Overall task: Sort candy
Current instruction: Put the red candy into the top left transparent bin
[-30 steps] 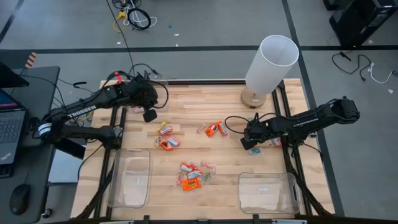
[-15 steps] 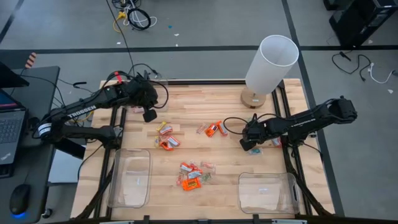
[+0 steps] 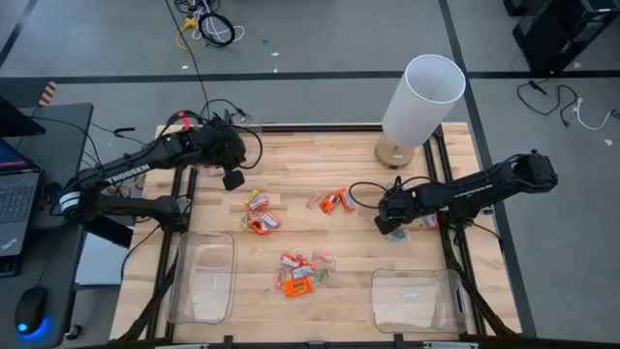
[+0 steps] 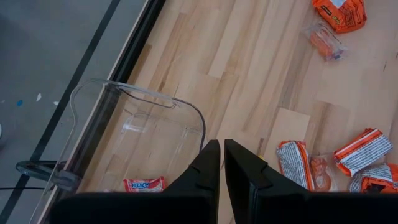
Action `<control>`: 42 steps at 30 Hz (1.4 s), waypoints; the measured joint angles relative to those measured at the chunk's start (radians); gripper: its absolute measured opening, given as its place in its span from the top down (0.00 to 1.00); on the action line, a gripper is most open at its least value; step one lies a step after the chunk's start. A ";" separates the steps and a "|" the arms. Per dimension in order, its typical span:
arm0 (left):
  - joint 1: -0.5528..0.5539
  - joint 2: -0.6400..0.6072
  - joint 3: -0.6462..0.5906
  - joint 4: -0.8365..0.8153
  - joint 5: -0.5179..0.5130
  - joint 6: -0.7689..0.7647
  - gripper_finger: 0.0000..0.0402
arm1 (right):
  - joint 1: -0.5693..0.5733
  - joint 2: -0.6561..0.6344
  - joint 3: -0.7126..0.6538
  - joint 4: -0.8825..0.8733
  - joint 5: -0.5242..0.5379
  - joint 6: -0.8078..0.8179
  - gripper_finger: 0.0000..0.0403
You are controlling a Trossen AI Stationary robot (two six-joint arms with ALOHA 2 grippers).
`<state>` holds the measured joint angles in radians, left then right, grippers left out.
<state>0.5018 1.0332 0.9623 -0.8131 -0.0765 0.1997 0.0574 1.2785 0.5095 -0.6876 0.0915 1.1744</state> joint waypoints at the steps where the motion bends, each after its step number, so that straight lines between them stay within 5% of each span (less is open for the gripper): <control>1: 0.000 0.000 0.000 0.000 0.000 0.000 0.93 | 0.000 0.000 0.000 0.000 -0.001 0.000 0.72; 23: -0.001 0.000 0.000 0.070 0.001 -0.030 0.94 | 0.021 -0.166 -0.005 0.008 -0.022 0.002 0.85; 42: -0.123 0.000 0.000 0.069 0.003 -0.048 0.94 | 0.035 -0.326 -0.002 0.225 0.054 -0.124 0.95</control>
<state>0.3791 1.0332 0.9623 -0.7437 -0.0731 0.1514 0.0925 0.9524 0.5079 -0.4623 0.1459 1.0504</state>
